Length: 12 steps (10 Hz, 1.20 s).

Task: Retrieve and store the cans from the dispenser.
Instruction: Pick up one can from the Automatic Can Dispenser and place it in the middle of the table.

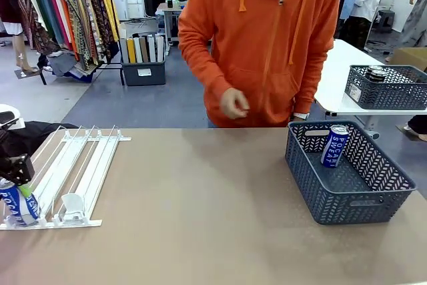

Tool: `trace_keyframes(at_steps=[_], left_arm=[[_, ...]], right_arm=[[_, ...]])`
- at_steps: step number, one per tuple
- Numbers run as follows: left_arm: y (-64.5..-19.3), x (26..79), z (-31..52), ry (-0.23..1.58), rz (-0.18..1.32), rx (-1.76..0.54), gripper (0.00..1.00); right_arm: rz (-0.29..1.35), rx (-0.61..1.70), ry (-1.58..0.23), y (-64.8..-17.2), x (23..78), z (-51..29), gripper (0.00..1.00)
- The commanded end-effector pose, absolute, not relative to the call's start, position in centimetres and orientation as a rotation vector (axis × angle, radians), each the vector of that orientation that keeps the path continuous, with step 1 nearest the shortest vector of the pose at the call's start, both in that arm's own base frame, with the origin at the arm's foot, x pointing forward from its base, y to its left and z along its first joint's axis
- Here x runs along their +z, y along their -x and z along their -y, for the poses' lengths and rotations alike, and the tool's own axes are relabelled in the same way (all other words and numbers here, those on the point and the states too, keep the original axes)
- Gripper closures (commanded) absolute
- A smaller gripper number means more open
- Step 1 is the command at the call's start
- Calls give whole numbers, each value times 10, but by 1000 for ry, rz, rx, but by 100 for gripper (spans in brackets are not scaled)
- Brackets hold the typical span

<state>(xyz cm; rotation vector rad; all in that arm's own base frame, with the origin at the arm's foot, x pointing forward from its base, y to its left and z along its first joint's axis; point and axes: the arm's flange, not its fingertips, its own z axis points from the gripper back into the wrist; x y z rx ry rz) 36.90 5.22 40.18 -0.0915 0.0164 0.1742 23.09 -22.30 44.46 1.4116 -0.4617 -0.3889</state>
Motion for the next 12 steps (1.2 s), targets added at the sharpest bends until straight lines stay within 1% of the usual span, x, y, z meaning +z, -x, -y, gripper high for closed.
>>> trace_keyframes(at_steps=[1, 5, 7, 8, 9, 11, 12], left_arm=[[-370, 398, -51, 55, -4, 176, 100], [-368, 402, -51, 55, 5, 176, 100], [-364, 424, -46, 40, 42, 161, 100], [-357, 449, -42, 20, 69, 159, 100], [-347, 487, -39, 8, 108, 169, 100], [-330, 551, -35, 36, 170, 143, 100], [-323, 570, -34, 65, 200, 144, 100]], right_arm=[[464, -399, -1431, -233, 451, 222, 0], [464, -399, -1431, -233, 451, 222, 0], [464, -399, -1431, -233, 451, 222, 0], [464, -399, -1431, -233, 451, 222, 0], [464, -399, -1431, -233, 451, 222, 0], [464, -399, -1431, -233, 451, 222, 0], [464, -399, -1431, -233, 451, 222, 0]])
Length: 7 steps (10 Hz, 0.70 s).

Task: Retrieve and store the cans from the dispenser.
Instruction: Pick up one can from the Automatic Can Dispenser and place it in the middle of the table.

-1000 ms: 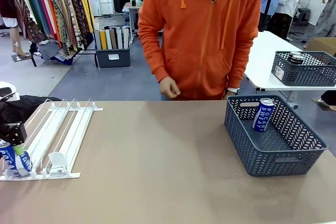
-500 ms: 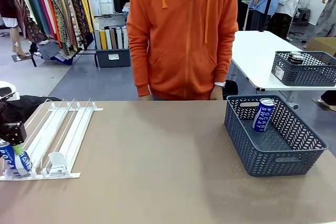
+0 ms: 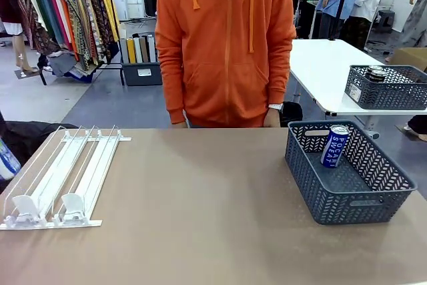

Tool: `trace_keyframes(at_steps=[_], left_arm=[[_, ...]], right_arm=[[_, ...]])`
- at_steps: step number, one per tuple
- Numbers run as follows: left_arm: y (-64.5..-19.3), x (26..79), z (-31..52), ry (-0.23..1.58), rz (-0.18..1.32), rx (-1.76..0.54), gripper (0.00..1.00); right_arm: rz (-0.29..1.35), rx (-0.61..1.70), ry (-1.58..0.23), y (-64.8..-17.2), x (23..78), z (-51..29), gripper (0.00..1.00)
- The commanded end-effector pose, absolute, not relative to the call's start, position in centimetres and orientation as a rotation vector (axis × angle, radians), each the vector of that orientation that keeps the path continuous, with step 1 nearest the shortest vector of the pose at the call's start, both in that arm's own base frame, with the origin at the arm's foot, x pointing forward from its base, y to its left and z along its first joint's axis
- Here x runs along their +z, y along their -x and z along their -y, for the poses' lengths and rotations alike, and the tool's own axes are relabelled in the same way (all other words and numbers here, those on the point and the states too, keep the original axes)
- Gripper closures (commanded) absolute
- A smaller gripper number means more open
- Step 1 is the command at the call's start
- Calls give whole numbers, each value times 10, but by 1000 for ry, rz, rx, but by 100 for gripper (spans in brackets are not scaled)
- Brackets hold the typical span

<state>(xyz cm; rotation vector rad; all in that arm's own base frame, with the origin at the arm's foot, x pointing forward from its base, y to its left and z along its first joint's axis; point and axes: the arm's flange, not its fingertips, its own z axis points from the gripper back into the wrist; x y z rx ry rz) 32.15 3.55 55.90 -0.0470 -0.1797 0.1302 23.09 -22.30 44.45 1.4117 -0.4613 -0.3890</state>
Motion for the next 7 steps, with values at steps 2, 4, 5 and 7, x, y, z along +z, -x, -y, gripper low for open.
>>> trace_keyframes(at_steps=[2, 4, 5, 7], left_arm=[[-318, 575, -39, 138, 141, 151, 100], [-313, 581, -35, 61, 198, 130, 100], [-313, 581, -35, 61, 198, 130, 100], [-313, 581, -35, 61, 198, 130, 100]], right_arm=[[464, -399, -1431, -233, 451, 222, 0], [464, -399, -1431, -233, 451, 222, 0], [464, -399, -1431, -233, 451, 222, 0], [464, -399, -1431, -233, 451, 222, 0]])
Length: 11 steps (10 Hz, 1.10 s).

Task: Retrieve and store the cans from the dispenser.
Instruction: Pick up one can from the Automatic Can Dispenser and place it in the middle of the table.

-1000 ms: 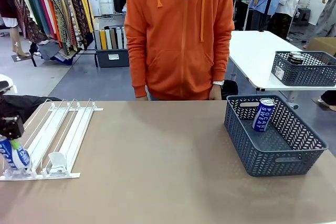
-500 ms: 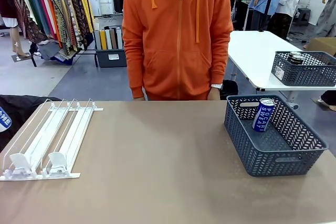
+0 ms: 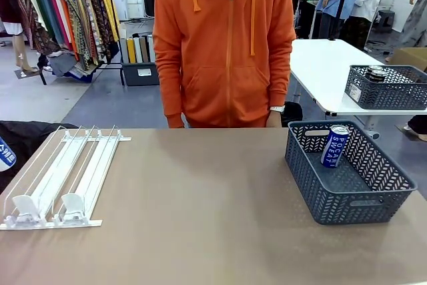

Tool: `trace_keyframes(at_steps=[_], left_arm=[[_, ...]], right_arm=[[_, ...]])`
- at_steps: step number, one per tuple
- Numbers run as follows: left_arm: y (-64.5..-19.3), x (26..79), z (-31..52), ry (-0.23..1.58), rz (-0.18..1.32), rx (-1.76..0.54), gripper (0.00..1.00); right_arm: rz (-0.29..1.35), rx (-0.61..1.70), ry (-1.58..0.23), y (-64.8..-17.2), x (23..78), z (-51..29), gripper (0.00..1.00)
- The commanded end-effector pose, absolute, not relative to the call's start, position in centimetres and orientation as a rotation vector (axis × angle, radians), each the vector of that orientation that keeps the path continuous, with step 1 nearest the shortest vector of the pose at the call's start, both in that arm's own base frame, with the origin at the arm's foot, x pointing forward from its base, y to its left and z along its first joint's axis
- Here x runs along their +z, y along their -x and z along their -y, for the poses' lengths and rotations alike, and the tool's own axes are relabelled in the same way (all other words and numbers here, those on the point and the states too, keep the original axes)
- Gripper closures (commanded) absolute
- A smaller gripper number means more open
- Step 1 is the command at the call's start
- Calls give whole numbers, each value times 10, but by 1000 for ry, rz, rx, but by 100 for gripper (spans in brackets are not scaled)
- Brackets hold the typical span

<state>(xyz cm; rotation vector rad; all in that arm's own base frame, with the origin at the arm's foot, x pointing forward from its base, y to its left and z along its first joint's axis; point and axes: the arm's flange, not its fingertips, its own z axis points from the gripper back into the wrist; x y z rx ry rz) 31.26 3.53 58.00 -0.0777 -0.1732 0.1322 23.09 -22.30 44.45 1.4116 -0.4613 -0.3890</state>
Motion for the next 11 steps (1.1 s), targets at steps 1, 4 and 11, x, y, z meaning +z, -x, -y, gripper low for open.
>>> trace_keyframes(at_steps=[1, 4, 11], left_arm=[[-312, 580, -35, 78, 173, 132, 100], [-361, 560, 68, 75, 202, -34, 100], [-409, 411, 347, 113, 51, -342, 100]], right_arm=[[464, -399, -1431, -233, 451, 222, 0], [464, -399, -1431, -233, 451, 222, 0], [464, -399, -1431, -233, 451, 222, 0]])
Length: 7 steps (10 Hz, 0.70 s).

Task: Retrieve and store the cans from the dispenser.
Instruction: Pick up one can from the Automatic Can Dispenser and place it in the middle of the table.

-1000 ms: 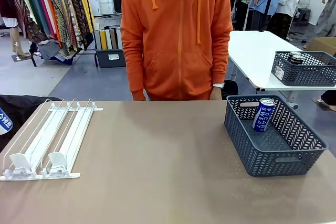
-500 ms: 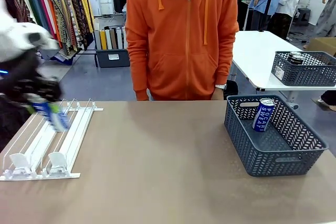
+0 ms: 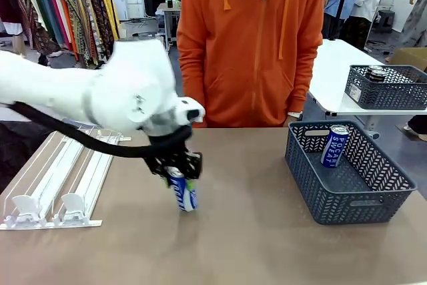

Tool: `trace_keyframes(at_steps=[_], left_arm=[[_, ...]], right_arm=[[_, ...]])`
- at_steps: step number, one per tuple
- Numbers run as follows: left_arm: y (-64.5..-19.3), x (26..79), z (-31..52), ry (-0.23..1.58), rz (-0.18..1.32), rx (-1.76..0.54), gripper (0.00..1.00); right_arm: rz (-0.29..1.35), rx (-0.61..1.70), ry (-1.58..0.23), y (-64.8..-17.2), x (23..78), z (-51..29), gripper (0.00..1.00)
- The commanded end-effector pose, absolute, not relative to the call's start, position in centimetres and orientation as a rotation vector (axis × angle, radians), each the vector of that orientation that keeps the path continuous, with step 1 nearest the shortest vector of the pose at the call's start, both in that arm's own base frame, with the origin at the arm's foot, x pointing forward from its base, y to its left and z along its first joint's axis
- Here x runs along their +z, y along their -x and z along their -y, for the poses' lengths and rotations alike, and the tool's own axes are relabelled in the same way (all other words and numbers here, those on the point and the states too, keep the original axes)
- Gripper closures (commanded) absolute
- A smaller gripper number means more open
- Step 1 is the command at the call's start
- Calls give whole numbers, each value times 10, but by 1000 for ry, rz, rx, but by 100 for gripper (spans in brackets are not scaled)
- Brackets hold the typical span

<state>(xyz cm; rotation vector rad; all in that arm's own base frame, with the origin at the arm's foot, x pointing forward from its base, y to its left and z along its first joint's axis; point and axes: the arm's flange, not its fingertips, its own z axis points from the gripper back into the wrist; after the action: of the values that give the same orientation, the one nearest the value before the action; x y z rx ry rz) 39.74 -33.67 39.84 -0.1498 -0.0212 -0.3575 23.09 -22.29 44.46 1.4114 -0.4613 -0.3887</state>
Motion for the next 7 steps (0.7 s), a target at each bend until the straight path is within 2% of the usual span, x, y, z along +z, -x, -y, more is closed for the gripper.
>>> trace_keyframes(at_steps=[1, 7], left_arm=[[-409, 403, 360, 96, 44, -346, 100], [-413, 390, 370, 38, 11, -352, 100]], right_arm=[[464, -399, -1431, -233, 451, 222, 0], [464, -399, -1431, -233, 451, 222, 0]])
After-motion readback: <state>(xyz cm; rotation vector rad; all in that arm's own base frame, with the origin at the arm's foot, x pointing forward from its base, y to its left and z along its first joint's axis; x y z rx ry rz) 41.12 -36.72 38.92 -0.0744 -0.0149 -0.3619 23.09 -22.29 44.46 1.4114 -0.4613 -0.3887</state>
